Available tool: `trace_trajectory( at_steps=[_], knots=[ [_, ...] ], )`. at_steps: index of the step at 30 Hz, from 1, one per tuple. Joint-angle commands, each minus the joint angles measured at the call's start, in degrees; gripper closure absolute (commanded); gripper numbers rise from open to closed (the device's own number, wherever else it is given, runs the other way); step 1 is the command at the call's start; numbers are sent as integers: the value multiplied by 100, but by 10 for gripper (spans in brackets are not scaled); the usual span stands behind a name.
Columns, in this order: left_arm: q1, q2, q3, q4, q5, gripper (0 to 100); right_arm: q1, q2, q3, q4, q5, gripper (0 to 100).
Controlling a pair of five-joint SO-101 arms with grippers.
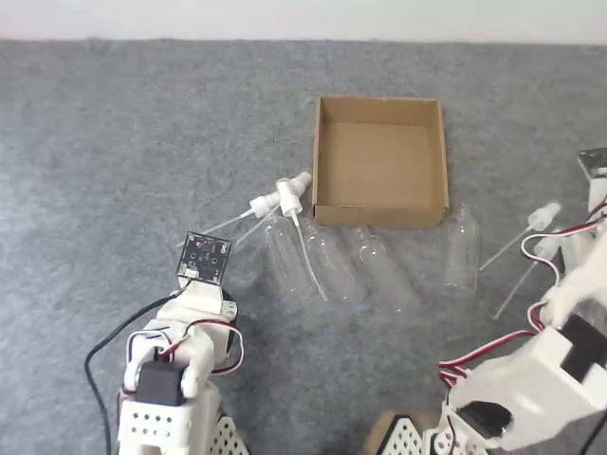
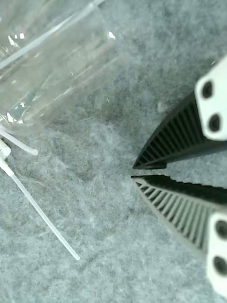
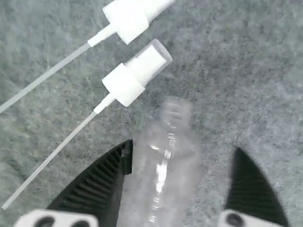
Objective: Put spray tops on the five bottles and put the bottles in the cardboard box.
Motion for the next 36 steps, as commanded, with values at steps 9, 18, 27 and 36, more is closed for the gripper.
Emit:
trace_trajectory(
  at_steps=[9, 18, 27, 36],
  knots=[
    [-879, -123, -180, -695, -1055, 985, 295, -541, -299, 338, 440, 666],
    [-2901, -97, -321, -2743, -1829, 984, 295, -1156, -273, 611, 440, 666],
    [-2769, 35, -1464, -1081, -2145, 919, 374, -1226, -299, 646, 440, 666],
    [-2180, 3226, -4180, 220, -2242, 908, 541, -1262, -264, 664, 440, 664]
  ],
)
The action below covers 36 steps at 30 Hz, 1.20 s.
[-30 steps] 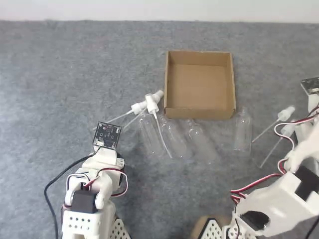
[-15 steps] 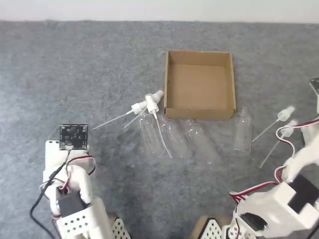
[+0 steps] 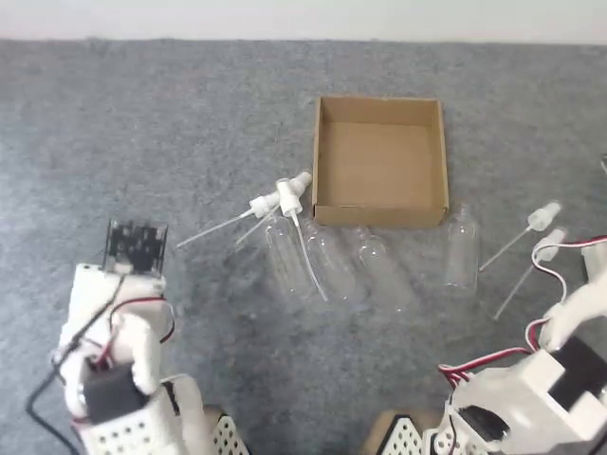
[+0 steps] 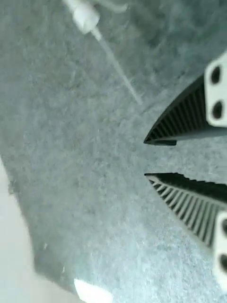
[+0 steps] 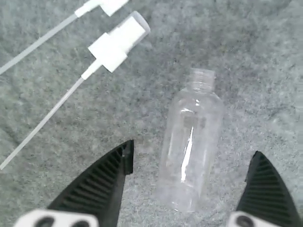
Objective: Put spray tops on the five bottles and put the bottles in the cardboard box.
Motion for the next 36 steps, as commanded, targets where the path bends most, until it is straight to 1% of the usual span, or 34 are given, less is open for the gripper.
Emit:
trace_trajectory(
  at_steps=[1, 5, 7, 10, 11, 14, 17, 20, 24, 28, 32, 36],
  knots=[
    [387, 1802, -1464, 598, -35, 908, 57, -479, -264, 84, 53, 664],
    [589, 3402, -3037, 1433, -44, 905, -40, -593, -299, 84, 53, 664],
    [818, 4114, -3960, 1873, -26, 891, 48, -804, -255, 84, 53, 663],
    [1081, 5002, -5534, 2927, -9, 866, 215, -1121, -88, 75, 193, 663],
    [1099, 5204, -5982, 3068, 9, 865, 233, -1218, 9, 75, 308, 663],
    [1064, 5547, -6721, 2936, 299, 863, 242, -1481, 352, 31, 642, 663],
    [1530, 6022, -6853, 2910, 352, 863, 242, -1692, 659, 4, 905, 663],
    [1820, 6699, -6862, 2585, 440, 866, 233, -1824, 879, 4, 1037, 663],
    [1916, 7631, -7046, 1758, 712, 866, 84, -1842, 1037, 4, 1064, 663],
    [2084, 8545, -7222, 1169, 826, 867, -110, -1842, 1037, 48, 1020, 664],
    [2382, 9354, -7398, 932, 791, 867, -171, -1851, 1116, 48, 1020, 664],
    [2462, 9952, -7556, 782, 782, 867, -110, -1851, 1152, 66, 1029, 664]
  ],
)
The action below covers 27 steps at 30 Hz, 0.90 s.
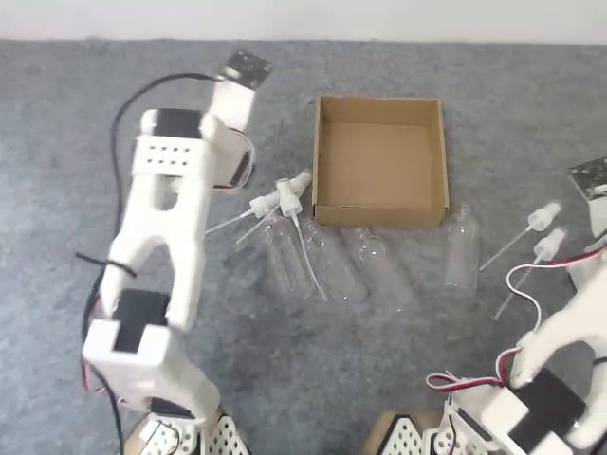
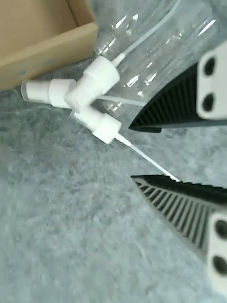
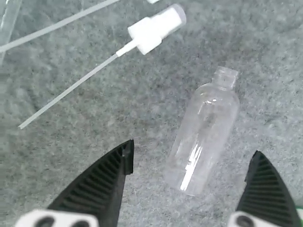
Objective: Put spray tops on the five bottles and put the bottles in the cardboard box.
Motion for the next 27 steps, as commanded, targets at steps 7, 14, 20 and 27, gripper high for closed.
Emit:
trace_trajectory(
  at_steps=[7, 14, 20, 27],
  knots=[
    [53, 791, -321, -686, -114, 866, 40, -365, -97, 31, 62, 664],
    [290, 897, -295, -862, -123, 863, 4, -365, -62, 57, 44, 664],
    [536, 1073, -286, -1020, -105, 864, 22, -356, -62, 40, 44, 664],
    [527, 2031, -338, -1424, -105, 867, 4, -356, -53, 13, 70, 664]
  ],
)
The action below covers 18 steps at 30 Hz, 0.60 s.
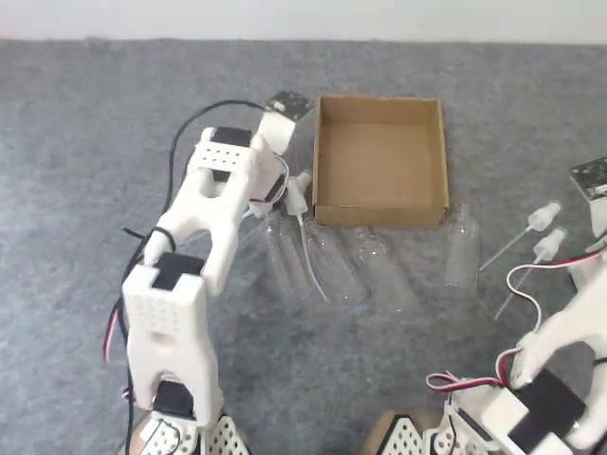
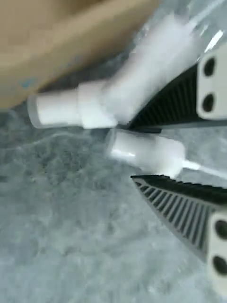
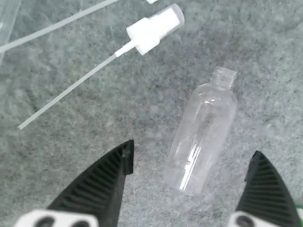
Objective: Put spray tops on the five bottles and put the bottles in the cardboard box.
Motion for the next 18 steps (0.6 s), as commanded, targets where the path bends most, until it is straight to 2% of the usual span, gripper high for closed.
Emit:
trace_trajectory(
  at_steps=[1, 6, 11, 15, 18],
  knots=[
    [18, 35, -286, -132, -18, 873, -4, -356, -70, 13, 70, 664],
    [-255, 35, -488, 316, 149, 991, 22, -356, -79, 13, 79, 663],
    [-809, 26, -840, 923, 976, 991, -4, -347, -53, 13, 62, 663],
    [-1064, -466, -778, 1196, 1029, 991, -4, -347, -53, 13, 53, 663],
    [-1073, -1292, -259, 1266, 1029, 991, -4, -330, -44, 31, 44, 664]
  ],
)
